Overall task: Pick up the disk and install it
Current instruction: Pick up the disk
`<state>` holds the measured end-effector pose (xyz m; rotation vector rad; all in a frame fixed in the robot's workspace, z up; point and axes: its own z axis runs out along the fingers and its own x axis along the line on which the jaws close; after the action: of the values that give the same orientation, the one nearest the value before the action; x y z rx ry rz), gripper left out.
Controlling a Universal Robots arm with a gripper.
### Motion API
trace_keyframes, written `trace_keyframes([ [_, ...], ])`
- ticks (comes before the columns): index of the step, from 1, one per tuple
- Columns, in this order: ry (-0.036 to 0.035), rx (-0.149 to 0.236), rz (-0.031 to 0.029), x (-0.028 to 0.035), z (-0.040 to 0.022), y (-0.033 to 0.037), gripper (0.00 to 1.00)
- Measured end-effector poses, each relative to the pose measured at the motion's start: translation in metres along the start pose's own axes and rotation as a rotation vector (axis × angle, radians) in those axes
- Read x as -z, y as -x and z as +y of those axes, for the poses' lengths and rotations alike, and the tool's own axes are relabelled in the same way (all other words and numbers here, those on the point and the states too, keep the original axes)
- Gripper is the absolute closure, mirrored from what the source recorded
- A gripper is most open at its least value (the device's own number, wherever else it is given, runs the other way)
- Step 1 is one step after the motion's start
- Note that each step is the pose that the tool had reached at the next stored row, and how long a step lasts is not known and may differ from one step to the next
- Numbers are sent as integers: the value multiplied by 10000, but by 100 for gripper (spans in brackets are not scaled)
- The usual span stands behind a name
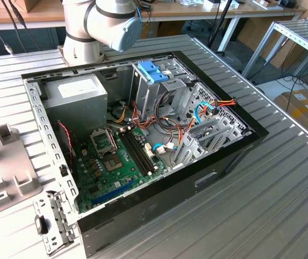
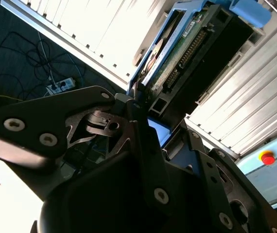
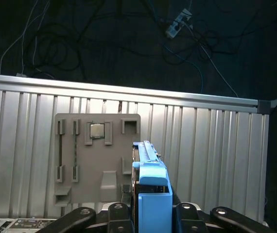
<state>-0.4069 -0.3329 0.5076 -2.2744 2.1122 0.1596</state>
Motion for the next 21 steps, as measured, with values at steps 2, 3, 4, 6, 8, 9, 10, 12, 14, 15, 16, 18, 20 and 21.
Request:
trace_keyframes([
  [2, 1, 0, 1, 1, -14, -2, 63],
  [3, 0, 0, 0, 2, -27, -4, 63],
  [4, 0, 0, 0, 2, -34, -5, 63],
  [6, 0, 0, 0, 3, -50, -7, 63],
  [8, 0, 0, 0, 4, -74, -10, 63],
  [9, 0, 0, 0, 5, -81, -11, 63],
  [10, 0, 0, 0, 5, -89, -12, 63],
  [12, 0, 0, 0, 6, -106, -14, 63],
  [14, 0, 0, 0, 7, -121, -16, 63],
  [15, 1, 0, 0, 8, -128, -17, 63],
  [16, 0, 0, 0, 8, -135, -17, 63],
  [18, 0, 0, 0, 9, -150, -19, 63],
  [20, 1, 0, 0, 12, -199, -24, 63],
  [21, 1, 0, 0, 12, -208, -24, 63],
])
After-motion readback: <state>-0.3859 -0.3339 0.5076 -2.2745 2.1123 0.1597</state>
